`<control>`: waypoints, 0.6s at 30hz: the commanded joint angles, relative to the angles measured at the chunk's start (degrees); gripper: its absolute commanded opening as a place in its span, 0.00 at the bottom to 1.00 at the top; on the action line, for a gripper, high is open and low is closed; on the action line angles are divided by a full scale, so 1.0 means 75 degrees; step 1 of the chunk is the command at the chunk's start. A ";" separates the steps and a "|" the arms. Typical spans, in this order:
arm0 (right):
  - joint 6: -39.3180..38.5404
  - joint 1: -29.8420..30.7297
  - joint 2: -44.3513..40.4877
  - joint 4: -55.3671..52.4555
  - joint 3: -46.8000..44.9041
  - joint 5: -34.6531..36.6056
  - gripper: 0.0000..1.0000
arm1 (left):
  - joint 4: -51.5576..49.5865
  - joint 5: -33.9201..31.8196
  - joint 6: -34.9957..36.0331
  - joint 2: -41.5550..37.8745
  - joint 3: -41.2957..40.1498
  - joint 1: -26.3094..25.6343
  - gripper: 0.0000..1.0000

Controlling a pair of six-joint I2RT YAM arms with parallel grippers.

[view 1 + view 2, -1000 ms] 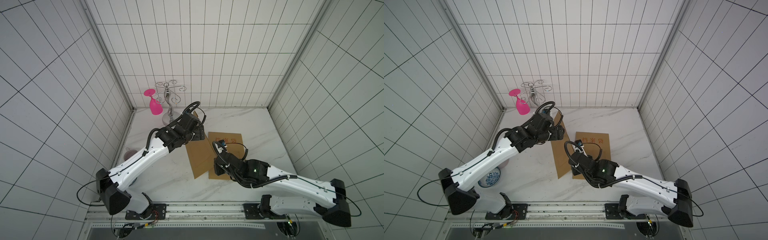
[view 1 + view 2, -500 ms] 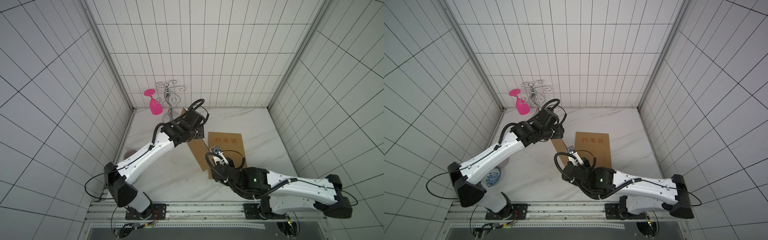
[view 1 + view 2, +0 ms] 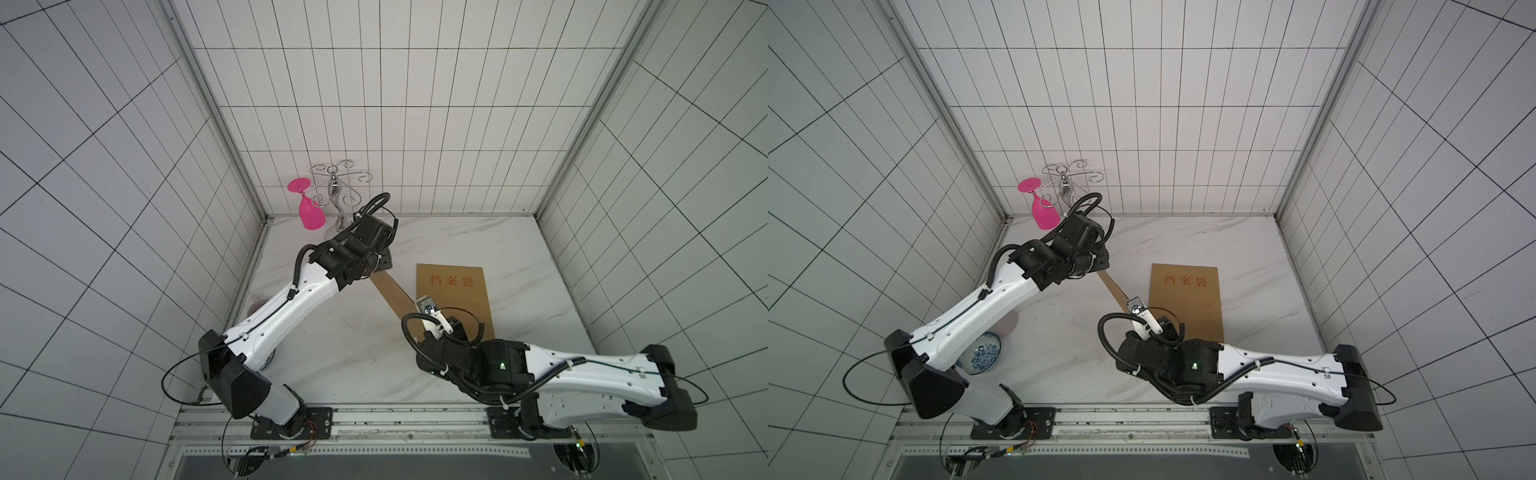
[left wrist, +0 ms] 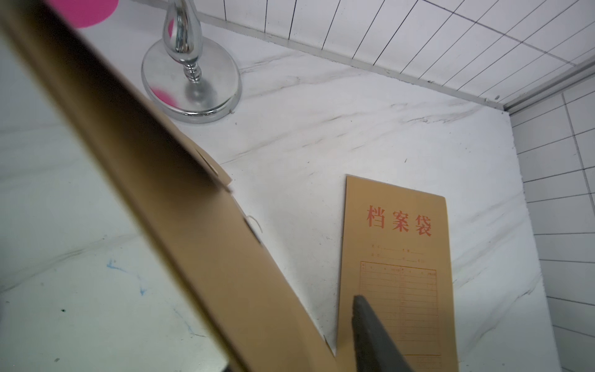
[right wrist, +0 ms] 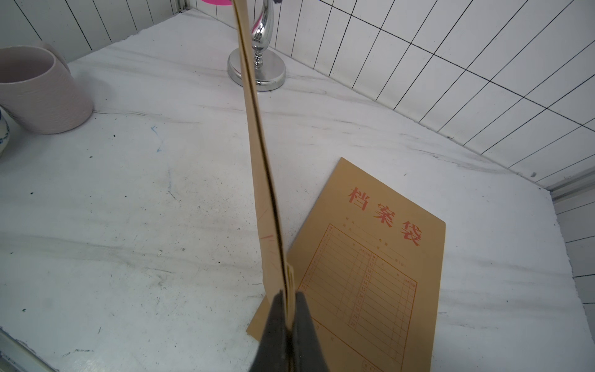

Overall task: Open the file bag
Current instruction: Pick up the file bag from the center of the board.

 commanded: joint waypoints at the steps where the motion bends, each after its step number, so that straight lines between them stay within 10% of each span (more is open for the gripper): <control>1: -0.0017 0.0115 -0.0133 0.0117 0.0052 0.0423 0.00 | 0.0145 0.0266 -0.0166 -0.0100 -0.0114 -0.0006 0.21; 7: 0.0150 0.0249 -0.0081 0.0005 0.0022 0.0492 0.00 | 0.0306 0.0138 -0.0296 -0.0271 -0.0260 0.0010 0.00; 8: 0.0181 0.0275 -0.0108 -0.0057 0.0042 0.0473 0.07 | 0.0366 0.0117 -0.0262 -0.0302 -0.0288 0.0015 0.00; 12: 0.0624 0.0644 -0.0338 -0.0954 0.0251 0.0966 0.88 | 0.0779 0.0025 -0.0006 -0.0532 -0.0477 0.0021 0.00; 18: 0.1307 0.0555 -0.1640 -0.2393 0.0379 0.0789 0.99 | 0.1762 0.0062 0.0658 -0.1264 -0.1220 0.0016 0.00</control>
